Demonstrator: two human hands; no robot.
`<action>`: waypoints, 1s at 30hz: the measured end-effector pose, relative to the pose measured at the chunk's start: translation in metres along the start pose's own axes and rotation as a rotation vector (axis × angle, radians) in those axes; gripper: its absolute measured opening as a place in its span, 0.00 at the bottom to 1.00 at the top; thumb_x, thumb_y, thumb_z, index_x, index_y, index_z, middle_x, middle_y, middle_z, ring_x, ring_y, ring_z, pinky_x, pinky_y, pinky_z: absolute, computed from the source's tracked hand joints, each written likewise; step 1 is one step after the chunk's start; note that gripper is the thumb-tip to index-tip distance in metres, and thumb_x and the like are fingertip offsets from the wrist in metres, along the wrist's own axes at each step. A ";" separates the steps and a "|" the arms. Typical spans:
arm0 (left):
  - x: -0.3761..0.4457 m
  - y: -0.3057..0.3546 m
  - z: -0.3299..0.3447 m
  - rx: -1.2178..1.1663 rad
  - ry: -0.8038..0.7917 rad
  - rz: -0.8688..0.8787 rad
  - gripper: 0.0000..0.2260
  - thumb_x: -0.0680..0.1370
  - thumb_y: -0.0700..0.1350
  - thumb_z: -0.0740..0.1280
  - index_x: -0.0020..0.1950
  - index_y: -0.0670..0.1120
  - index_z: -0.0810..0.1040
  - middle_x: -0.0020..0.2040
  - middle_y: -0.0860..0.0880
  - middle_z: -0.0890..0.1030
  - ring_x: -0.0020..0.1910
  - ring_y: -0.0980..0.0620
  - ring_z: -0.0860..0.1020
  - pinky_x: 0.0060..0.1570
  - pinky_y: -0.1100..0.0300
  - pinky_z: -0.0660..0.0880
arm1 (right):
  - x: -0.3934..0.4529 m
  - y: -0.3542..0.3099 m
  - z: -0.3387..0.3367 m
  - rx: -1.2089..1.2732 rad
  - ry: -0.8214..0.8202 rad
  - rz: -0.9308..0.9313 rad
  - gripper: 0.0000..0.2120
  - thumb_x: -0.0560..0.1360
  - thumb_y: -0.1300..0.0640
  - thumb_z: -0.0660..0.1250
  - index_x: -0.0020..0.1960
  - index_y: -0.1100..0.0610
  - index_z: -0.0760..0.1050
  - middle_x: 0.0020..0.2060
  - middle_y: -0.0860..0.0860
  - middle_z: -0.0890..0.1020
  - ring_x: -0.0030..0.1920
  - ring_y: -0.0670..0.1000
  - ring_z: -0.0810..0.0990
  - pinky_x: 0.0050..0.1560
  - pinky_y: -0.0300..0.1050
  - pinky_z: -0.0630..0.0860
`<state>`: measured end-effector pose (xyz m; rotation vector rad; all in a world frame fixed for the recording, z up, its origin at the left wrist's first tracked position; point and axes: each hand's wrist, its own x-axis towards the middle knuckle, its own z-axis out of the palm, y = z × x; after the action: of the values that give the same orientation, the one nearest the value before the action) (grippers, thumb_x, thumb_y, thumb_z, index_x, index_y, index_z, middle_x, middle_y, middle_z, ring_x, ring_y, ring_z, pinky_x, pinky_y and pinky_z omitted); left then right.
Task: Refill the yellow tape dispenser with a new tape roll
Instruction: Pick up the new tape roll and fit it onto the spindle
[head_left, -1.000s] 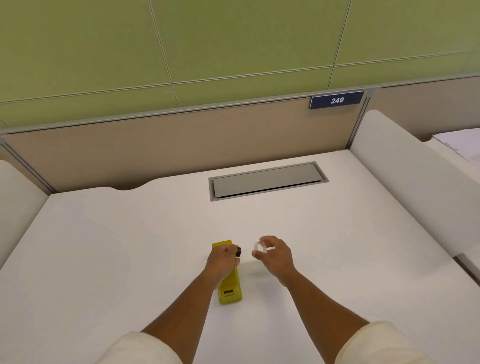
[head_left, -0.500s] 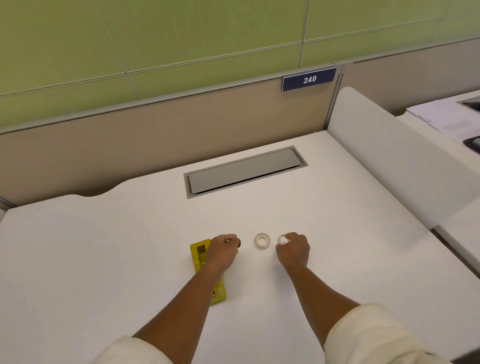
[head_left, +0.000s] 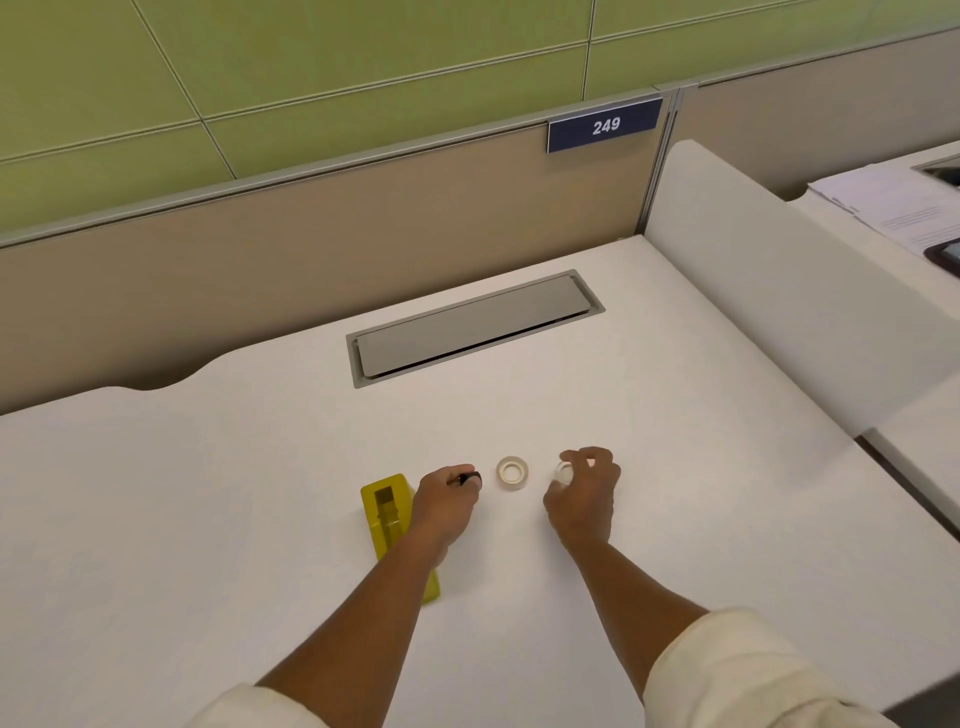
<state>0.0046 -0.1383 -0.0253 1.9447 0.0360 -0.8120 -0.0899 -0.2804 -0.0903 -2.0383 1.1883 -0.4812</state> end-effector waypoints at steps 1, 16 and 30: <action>0.002 -0.002 0.000 -0.004 0.003 -0.008 0.12 0.78 0.44 0.65 0.60 0.47 0.79 0.57 0.47 0.82 0.55 0.49 0.80 0.48 0.60 0.75 | -0.001 -0.002 0.002 -0.019 -0.022 -0.074 0.15 0.69 0.65 0.68 0.55 0.55 0.77 0.59 0.50 0.71 0.60 0.54 0.70 0.47 0.47 0.78; 0.008 -0.011 -0.005 -0.095 0.024 -0.012 0.13 0.80 0.41 0.65 0.64 0.42 0.78 0.57 0.45 0.82 0.55 0.49 0.83 0.56 0.59 0.76 | 0.008 -0.034 0.025 -0.342 -0.522 -0.246 0.29 0.74 0.63 0.64 0.73 0.51 0.65 0.76 0.47 0.61 0.74 0.51 0.59 0.68 0.48 0.70; 0.005 -0.003 -0.010 -0.149 0.031 -0.013 0.14 0.77 0.42 0.70 0.63 0.44 0.77 0.55 0.45 0.83 0.53 0.47 0.83 0.59 0.54 0.77 | 0.008 -0.044 0.027 0.189 -0.510 -0.003 0.24 0.75 0.56 0.68 0.70 0.55 0.70 0.66 0.51 0.75 0.65 0.53 0.74 0.66 0.47 0.70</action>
<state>0.0129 -0.1298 -0.0277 1.8181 0.1240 -0.7660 -0.0426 -0.2623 -0.0760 -1.8470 0.7970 -0.0580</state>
